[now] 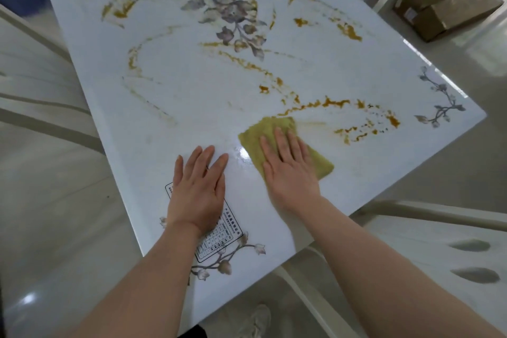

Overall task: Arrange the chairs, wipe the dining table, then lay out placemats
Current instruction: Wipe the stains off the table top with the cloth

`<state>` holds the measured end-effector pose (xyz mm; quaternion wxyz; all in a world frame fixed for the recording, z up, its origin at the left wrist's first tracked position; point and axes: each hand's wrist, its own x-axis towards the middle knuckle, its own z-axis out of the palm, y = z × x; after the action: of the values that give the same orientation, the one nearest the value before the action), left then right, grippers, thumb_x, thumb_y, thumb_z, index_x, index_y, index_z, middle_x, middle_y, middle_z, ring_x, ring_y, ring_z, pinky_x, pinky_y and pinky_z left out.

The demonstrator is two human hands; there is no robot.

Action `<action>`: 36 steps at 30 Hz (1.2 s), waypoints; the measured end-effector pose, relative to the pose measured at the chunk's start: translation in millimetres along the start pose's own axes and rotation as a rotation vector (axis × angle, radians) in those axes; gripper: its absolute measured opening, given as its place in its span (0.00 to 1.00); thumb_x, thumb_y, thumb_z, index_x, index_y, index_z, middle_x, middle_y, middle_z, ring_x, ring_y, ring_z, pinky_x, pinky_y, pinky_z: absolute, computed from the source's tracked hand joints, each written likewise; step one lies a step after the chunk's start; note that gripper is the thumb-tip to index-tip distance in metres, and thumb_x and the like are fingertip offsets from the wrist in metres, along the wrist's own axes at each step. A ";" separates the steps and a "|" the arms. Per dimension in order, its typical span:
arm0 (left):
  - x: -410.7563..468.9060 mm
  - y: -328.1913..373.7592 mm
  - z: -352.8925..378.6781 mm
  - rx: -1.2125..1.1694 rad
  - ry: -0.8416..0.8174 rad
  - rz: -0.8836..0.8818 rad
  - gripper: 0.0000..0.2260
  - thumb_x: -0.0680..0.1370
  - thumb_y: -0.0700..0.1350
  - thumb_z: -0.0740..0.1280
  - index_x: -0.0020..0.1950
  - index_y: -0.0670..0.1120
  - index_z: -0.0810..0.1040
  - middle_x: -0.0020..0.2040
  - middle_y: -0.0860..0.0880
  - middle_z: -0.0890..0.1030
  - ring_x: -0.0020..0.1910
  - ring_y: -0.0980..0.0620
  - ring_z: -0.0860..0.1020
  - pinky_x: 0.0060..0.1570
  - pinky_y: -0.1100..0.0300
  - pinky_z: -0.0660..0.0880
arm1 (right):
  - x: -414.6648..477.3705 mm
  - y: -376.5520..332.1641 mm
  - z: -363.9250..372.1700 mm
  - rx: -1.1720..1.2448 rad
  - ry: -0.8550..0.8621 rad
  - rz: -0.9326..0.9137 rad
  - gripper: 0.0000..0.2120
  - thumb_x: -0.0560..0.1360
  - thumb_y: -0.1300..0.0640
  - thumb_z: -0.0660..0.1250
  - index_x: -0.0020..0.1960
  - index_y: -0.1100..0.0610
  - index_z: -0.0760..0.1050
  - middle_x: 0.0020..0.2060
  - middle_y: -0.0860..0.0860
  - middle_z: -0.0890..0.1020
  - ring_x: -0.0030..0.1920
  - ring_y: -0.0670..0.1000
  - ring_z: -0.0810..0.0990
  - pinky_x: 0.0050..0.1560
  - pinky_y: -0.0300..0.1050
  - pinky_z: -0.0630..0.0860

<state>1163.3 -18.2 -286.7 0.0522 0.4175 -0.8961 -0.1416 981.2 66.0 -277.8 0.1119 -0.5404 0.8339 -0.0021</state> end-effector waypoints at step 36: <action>-0.8 -0.8 0.4 0.047 -0.041 0.049 0.27 0.79 0.53 0.39 0.77 0.53 0.56 0.78 0.49 0.54 0.77 0.49 0.45 0.74 0.47 0.38 | -48.5 74.0 1.0 -0.006 0.035 0.294 0.29 0.77 0.43 0.34 0.78 0.46 0.39 0.78 0.50 0.41 0.77 0.51 0.39 0.75 0.49 0.37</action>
<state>1164.3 -18.0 -287.3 0.0272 0.3937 -0.9099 -0.1277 933.8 140.7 -279.0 0.0950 -0.4126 0.9059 0.0073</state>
